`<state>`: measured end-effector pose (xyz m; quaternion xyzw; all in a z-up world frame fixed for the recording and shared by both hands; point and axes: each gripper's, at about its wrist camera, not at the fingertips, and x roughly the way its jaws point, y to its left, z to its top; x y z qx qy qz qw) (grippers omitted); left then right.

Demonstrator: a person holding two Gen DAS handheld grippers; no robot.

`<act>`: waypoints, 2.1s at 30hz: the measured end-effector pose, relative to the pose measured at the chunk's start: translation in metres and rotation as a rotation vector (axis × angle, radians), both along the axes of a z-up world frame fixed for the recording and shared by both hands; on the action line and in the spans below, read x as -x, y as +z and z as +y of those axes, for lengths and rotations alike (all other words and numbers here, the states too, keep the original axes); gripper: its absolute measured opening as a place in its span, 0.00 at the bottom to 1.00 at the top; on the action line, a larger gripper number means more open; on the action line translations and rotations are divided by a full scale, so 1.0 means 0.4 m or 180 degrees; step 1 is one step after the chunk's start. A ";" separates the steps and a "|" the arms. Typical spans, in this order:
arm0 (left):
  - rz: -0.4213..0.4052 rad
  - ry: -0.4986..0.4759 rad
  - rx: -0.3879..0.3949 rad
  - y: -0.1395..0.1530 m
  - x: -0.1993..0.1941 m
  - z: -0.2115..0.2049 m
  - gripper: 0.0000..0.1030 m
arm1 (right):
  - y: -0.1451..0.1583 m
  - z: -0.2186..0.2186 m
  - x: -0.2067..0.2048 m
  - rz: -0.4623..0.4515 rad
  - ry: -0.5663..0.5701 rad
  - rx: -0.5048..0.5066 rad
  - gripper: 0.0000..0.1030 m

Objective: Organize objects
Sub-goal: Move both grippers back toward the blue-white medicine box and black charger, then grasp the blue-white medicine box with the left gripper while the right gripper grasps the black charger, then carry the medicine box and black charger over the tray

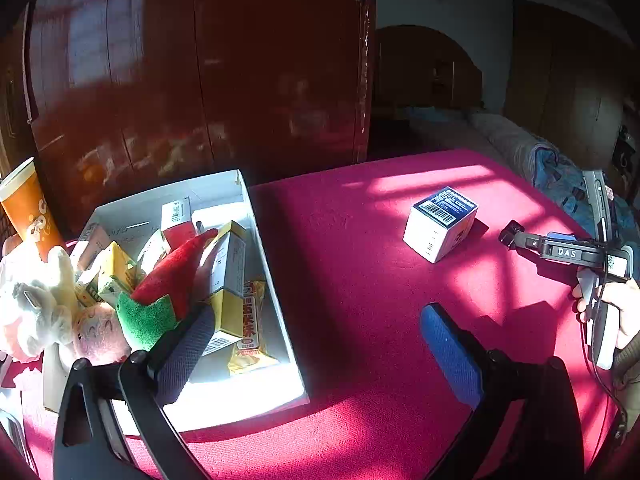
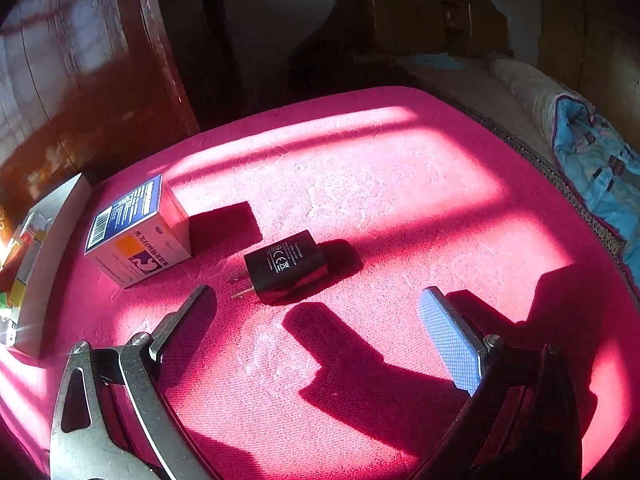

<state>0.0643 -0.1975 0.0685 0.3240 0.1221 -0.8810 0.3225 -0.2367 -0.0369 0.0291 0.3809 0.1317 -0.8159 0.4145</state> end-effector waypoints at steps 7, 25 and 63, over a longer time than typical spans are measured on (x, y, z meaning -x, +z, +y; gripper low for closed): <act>-0.0119 -0.0383 0.0096 -0.013 0.181 -0.010 1.00 | -0.027 -0.117 0.011 0.0037 0.0217 -0.0336 0.90; -0.0477 -0.1038 0.0277 -0.138 0.509 -0.016 0.99 | -0.021 -0.095 0.023 -0.0104 0.0270 -0.0055 0.48; 0.0912 -0.0547 0.0133 0.120 0.058 0.137 0.47 | 0.180 0.047 -0.207 0.0063 0.0389 0.0625 0.47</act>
